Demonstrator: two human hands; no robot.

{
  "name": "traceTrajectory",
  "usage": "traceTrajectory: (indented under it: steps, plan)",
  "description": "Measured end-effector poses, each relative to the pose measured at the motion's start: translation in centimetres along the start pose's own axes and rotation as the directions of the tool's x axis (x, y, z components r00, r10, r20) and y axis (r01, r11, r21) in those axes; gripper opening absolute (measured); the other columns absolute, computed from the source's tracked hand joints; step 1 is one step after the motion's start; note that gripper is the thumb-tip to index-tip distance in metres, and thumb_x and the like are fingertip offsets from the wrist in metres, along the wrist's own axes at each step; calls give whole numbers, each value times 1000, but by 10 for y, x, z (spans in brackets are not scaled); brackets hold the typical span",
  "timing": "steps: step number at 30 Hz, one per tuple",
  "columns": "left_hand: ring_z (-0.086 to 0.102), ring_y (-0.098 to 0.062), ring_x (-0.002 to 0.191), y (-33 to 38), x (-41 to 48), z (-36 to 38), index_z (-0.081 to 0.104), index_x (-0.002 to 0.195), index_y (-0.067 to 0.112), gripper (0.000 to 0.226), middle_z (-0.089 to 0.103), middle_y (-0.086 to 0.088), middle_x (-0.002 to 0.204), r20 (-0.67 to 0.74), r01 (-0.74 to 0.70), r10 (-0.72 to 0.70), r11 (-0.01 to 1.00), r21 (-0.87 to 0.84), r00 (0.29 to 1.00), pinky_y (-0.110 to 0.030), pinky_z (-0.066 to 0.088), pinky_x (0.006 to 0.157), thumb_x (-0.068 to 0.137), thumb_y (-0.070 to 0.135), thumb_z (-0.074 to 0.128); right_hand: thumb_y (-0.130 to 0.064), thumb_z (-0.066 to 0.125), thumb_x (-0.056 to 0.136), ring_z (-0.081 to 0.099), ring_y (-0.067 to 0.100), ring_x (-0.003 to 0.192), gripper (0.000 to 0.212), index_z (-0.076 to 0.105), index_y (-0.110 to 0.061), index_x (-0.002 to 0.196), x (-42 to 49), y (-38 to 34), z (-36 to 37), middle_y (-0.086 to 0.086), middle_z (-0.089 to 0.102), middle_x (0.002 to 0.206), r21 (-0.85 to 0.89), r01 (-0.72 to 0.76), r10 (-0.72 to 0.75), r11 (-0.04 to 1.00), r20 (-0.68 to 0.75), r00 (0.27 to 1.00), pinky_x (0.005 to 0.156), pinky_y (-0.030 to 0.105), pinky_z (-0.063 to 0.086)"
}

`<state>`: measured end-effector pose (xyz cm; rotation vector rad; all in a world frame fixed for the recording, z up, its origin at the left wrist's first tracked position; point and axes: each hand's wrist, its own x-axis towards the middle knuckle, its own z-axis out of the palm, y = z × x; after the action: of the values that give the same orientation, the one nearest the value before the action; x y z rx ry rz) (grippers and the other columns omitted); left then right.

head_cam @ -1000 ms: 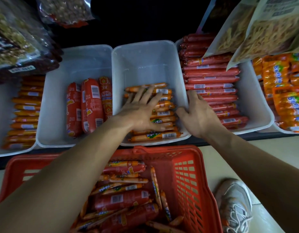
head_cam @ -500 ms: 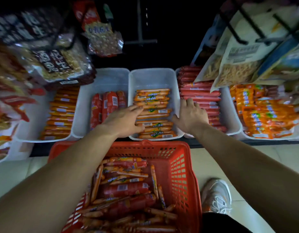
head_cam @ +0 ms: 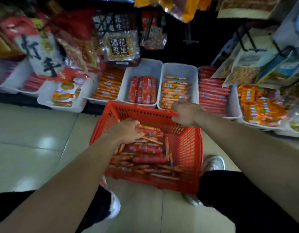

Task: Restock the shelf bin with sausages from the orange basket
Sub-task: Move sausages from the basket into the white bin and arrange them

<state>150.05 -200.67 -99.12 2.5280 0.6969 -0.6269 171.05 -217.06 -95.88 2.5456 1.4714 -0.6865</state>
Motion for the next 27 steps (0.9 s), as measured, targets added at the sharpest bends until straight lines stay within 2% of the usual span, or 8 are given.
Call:
traceTrajectory:
  steps: [5,10,12,16,19,21,24,27]
  plan:
    - [49,-29,131,-34,-6,65,38,149,23,72,49,-11,147,126,77,-78,997,12,989,-36,42,105,88,52,61,-47,59,91,48,39,131,69,38,-13,147,4,-26,102,18,39,145,122,-48,28,991,159,987,105,43,43]
    - [53,-31,125,-53,10,104,46,143,17,62,50,-12,143,229,123,-105,990,-68,968,-34,43,97,91,44,65,-50,58,91,40,37,139,70,37,-15,148,21,-40,193,16,32,157,193,-109,35,975,353,935,108,42,40]
    - [53,-32,124,-60,20,116,47,141,20,61,52,-13,141,246,140,-117,987,-75,962,-37,43,96,90,48,65,-59,54,90,35,35,142,76,32,-21,152,30,-48,215,11,28,159,184,-78,5,980,367,930,111,46,38]
    - [53,-30,123,-78,39,137,42,143,27,65,51,-9,141,297,207,-172,974,-92,939,-41,45,99,87,50,65,-51,59,87,37,29,137,68,40,-22,146,49,-69,243,7,38,149,161,44,-100,986,355,929,105,47,43]
    - [54,-26,120,-81,54,142,47,140,25,56,53,-4,137,228,250,-198,942,-226,953,-36,45,97,90,41,66,-52,62,84,47,28,127,63,50,-25,139,56,-76,251,3,45,139,98,88,-115,991,315,942,96,43,49]
    - [53,-26,124,-82,67,144,45,143,25,57,50,-4,141,155,261,-228,932,-252,961,-39,46,101,92,41,64,-57,64,82,47,28,126,65,52,-28,138,57,-73,253,3,45,137,54,139,-149,989,318,936,97,42,48]
    - [52,-26,125,-79,84,150,45,143,27,53,47,-3,144,125,210,-189,960,-187,974,-38,46,101,95,43,59,-52,71,80,41,31,131,75,41,-21,142,54,-67,257,7,39,142,9,187,-178,982,368,913,100,46,44]
    - [51,-25,124,-74,96,155,50,139,27,40,50,-3,141,112,123,-107,982,-142,988,-37,46,95,100,39,51,-43,73,79,52,33,123,84,29,-16,145,50,-57,254,10,44,142,32,109,-113,993,403,908,93,43,49]
